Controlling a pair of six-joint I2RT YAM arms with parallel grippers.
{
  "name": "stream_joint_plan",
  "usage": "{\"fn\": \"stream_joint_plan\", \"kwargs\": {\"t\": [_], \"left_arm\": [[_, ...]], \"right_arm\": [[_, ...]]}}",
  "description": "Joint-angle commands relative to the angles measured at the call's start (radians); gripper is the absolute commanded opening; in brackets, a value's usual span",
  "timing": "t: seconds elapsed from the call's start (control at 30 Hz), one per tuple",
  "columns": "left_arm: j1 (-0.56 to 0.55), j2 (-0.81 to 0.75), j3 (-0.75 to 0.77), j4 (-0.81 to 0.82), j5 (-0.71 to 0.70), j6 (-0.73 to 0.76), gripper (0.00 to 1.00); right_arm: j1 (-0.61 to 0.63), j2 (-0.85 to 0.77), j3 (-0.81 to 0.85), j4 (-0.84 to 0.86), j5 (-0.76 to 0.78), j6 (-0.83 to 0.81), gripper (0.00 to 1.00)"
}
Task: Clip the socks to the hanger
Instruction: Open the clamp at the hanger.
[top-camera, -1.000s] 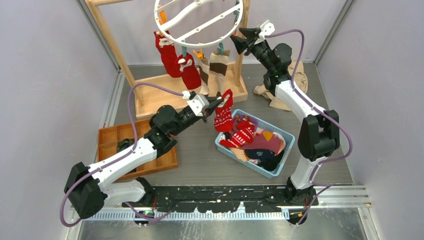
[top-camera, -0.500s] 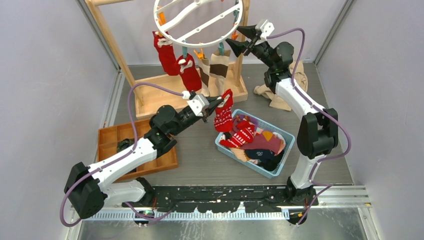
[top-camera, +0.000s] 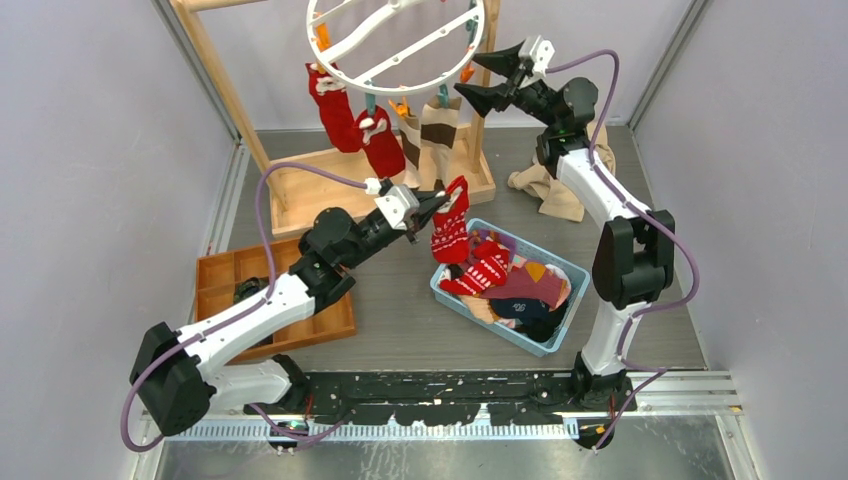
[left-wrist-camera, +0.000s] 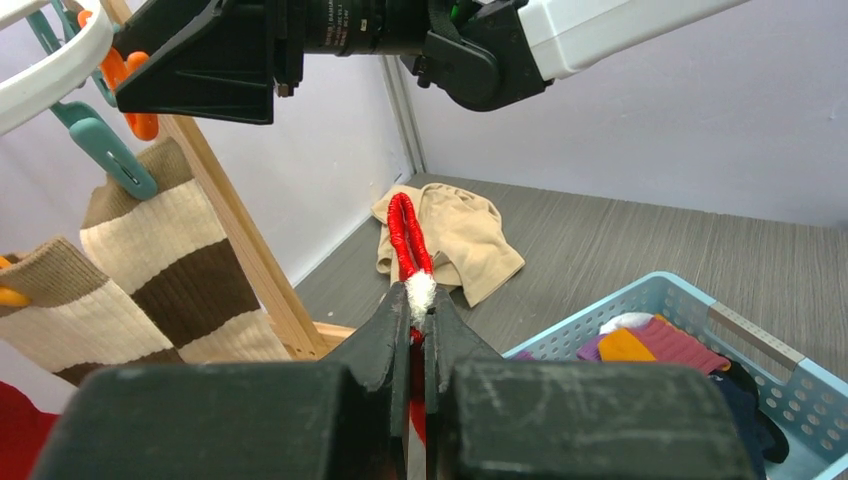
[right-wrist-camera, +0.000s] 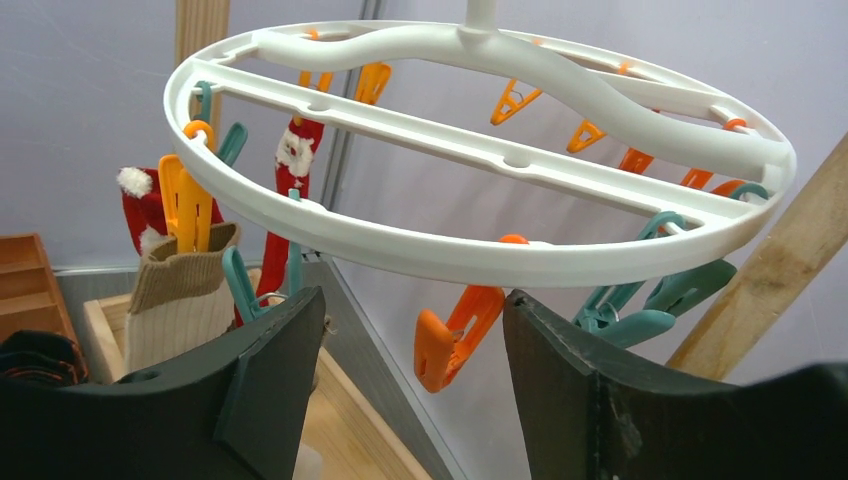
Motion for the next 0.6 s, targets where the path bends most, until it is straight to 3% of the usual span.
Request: {"fn": "stream_joint_plan", "kwargs": {"t": [0.0, 0.4, 0.57], "left_arm": [[0.006, 0.010, 0.057, 0.060, 0.013, -0.010, 0.00], [0.005, 0.040, 0.105, 0.029, 0.025, -0.022, 0.00], [0.004, 0.051, 0.122, 0.018, 0.024, -0.031, 0.00]], "right_arm": [[-0.014, 0.016, 0.067, 0.087, -0.072, 0.067, 0.71], [-0.038, 0.064, 0.096, 0.160, -0.127, 0.146, 0.74], [-0.052, 0.080, 0.103, 0.164, -0.131, 0.149, 0.80]]}}
